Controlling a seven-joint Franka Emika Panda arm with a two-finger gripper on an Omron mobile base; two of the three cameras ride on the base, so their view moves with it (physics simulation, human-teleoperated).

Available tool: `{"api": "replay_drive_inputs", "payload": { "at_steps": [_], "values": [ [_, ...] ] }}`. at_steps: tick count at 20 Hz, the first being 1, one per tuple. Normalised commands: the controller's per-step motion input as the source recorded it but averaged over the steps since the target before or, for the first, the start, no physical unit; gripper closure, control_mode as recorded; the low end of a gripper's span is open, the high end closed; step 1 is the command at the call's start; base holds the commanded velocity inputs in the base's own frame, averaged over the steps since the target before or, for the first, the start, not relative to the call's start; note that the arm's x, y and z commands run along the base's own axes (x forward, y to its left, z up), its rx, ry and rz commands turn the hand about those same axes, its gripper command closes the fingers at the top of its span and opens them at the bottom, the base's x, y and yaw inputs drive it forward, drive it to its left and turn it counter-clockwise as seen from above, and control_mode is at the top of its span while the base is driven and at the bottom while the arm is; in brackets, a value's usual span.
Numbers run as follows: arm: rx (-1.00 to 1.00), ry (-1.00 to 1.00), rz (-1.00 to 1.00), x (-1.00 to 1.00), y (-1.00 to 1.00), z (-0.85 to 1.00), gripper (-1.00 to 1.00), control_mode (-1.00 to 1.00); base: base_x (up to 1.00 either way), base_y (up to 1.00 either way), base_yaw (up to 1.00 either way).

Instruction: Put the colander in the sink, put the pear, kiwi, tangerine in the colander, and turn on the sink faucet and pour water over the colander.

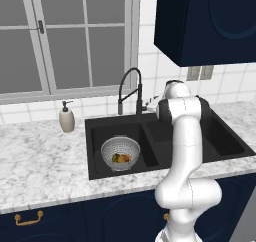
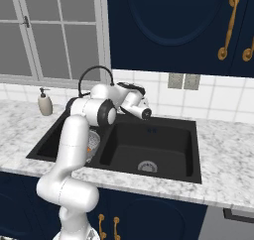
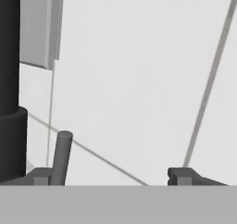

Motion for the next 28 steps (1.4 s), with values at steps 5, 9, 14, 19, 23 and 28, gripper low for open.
{"api": "replay_drive_inputs", "payload": {
  "at_steps": [5, 9, 14, 19, 23, 28],
  "values": [
    [0.03, 0.00, 0.00, 0.08, 0.14, 0.04, -1.00, -1.00, 0.00, 0.00, 0.00],
    [0.02, 0.00, 0.00, 0.00, 0.20, 0.07, -1.00, -1.00, 0.00, 0.00, 0.00],
    [0.00, 0.00, 0.00, 0.02, 0.18, 0.06, -1.00, -1.00, 0.00, 0.00, 0.00],
    [0.00, 0.00, 0.00, 0.18, 0.11, 0.06, -1.00, -1.00, 0.00, 0.00, 0.00],
    [0.00, 0.00, -0.01, 0.38, 0.04, 0.00, -1.00, -1.00, 0.00, 0.00, 0.00],
    [0.00, 0.00, -0.02, 0.33, 0.09, 0.00, 1.00, -1.00, 0.00, 0.00, 0.00]
  ]
}}
